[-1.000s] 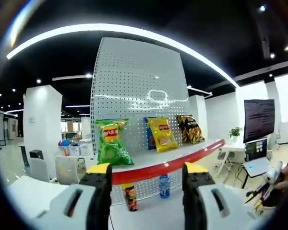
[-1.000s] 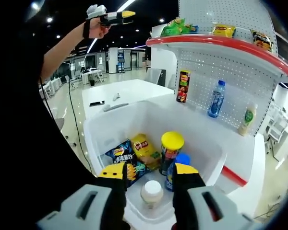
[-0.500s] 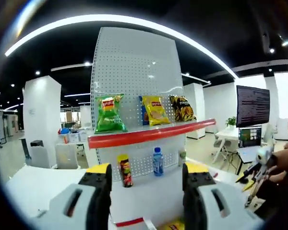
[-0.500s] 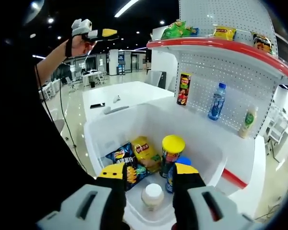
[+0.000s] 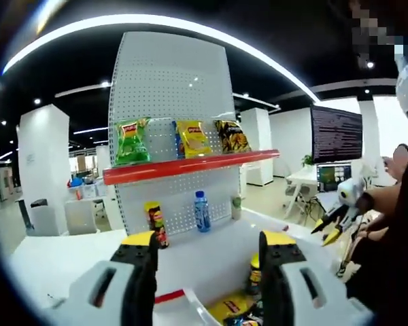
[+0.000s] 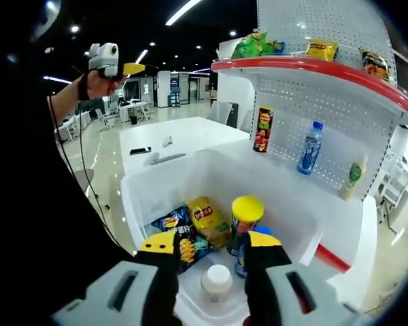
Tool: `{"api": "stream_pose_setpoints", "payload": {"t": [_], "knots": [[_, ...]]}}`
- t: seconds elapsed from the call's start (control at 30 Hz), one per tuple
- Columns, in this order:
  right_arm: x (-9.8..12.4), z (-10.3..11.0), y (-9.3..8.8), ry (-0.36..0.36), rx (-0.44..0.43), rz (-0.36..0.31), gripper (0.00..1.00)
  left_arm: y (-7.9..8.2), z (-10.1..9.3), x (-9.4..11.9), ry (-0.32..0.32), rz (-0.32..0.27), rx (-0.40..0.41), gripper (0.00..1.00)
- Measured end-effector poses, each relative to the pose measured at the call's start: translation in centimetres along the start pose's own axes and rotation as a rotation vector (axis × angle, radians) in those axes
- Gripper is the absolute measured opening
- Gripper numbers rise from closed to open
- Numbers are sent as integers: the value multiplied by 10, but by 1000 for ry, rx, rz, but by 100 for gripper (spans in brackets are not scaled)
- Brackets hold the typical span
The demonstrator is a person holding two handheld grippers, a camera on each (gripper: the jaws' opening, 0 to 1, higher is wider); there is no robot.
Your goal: Place the items from the shopping basket onto the snack and drink counter
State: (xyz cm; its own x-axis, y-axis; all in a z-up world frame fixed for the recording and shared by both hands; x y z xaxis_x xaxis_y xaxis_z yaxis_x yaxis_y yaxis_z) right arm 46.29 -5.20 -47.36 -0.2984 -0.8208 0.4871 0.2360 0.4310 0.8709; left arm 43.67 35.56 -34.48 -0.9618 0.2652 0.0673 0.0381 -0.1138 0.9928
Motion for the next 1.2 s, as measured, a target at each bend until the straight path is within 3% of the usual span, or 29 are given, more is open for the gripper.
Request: {"api": "stream_pose_setpoints", "payload": {"t": [0.53, 0.87, 1.2], "knots": [[-4, 0, 18, 23, 31, -25, 42, -29, -16, 23, -68, 72, -30, 63], [-9, 1, 25, 52, 35, 2, 43, -31, -12, 27, -64, 79, -11, 64], [-18, 0, 35, 64, 91, 27, 45, -27, -9, 31, -60, 68, -10, 64]]}}
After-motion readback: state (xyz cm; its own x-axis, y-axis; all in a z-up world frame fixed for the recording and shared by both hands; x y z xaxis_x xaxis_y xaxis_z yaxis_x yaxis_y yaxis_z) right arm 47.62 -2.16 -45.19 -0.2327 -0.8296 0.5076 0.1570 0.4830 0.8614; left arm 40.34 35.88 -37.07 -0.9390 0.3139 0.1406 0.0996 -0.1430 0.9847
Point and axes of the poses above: the point that each gripper's makers call its tool centre point, and the gripper's own axes: x roughly backward along the fingers, z roughly to its left, y roughly out of its top, the point moved 10 cm from there along x, roughly backward along the fingers, and after that the axes turned 14 degrees about y, right-handed, at the moved point
